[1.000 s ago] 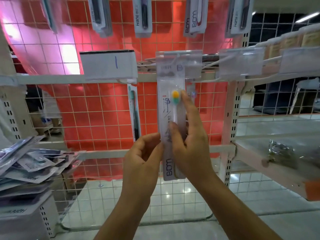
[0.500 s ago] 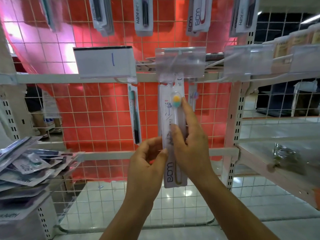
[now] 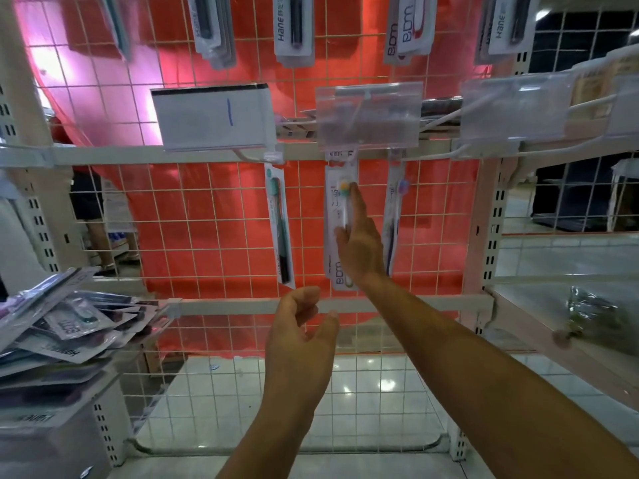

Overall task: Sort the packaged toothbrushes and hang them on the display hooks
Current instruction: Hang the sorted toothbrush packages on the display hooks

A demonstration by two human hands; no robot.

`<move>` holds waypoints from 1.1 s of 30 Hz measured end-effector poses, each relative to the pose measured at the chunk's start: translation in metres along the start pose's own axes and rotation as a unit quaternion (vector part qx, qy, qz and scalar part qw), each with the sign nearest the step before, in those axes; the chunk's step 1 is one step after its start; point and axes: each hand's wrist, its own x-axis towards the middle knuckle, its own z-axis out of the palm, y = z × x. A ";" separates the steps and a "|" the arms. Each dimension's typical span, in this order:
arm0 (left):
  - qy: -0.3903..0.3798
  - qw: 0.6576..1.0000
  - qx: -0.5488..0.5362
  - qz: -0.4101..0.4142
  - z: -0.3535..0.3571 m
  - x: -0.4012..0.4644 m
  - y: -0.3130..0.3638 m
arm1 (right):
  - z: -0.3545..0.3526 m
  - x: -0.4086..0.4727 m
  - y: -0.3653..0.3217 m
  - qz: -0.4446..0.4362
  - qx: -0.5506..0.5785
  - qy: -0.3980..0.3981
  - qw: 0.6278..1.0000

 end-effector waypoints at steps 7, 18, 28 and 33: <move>0.013 0.999 0.024 -0.016 -0.005 0.013 0.000 | -0.001 -0.023 0.002 0.021 -0.070 0.036 0.997; -0.013 0.993 0.068 -0.094 -0.003 0.044 0.050 | -0.068 -0.092 -0.072 0.142 0.002 -0.031 0.989; -0.056 0.961 0.133 -0.236 -0.007 0.023 0.142 | -0.128 -0.073 -0.166 0.226 -0.064 -0.145 0.961; -0.085 0.946 0.175 -0.258 -0.027 0.004 0.196 | -0.163 -0.062 -0.220 0.249 -0.083 -0.201 0.944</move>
